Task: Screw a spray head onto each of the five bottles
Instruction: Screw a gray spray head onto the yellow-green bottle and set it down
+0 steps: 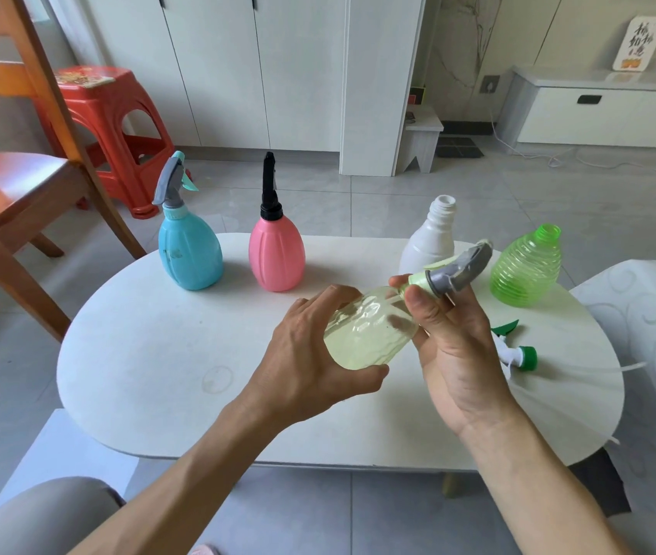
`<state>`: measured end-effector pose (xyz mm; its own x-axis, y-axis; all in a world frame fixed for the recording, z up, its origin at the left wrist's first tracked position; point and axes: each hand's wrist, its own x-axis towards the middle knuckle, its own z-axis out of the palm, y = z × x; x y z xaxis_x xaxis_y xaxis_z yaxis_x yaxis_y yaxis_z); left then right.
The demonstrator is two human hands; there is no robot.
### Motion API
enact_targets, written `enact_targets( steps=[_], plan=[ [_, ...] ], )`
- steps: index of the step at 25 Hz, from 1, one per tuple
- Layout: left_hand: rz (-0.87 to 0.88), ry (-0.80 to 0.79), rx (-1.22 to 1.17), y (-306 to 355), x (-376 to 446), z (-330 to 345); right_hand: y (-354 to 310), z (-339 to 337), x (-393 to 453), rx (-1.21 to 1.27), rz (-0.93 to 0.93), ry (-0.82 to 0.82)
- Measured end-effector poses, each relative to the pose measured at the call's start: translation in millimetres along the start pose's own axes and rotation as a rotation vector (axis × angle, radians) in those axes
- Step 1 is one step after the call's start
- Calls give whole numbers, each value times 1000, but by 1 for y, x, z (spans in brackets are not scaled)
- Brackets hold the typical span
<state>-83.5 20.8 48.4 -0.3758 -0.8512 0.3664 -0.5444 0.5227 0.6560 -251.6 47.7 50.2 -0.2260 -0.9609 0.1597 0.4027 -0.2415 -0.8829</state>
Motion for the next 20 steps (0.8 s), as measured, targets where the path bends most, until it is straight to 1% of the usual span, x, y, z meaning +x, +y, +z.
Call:
enact_targets(
  steps=[3,6,10,14,18,20],
  plan=[
    [-11,24,-2,-1,3,-1,-3,-4,3,-43,1,-2],
    [-41,17,-5,-3,5,-4,-10,-12,7,-115,35,-67],
    [-88,-30,-17,-2,4,-6,-16,-21,11,-178,95,-151],
    [-130,-67,-43,0,2,-6,-18,-24,12,-155,163,-165],
    [-162,-133,-29,3,3,-8,-17,-23,12,-190,140,-134],
    [-198,-185,-82,2,4,-11,-20,-26,14,-189,159,-171]
  ],
)
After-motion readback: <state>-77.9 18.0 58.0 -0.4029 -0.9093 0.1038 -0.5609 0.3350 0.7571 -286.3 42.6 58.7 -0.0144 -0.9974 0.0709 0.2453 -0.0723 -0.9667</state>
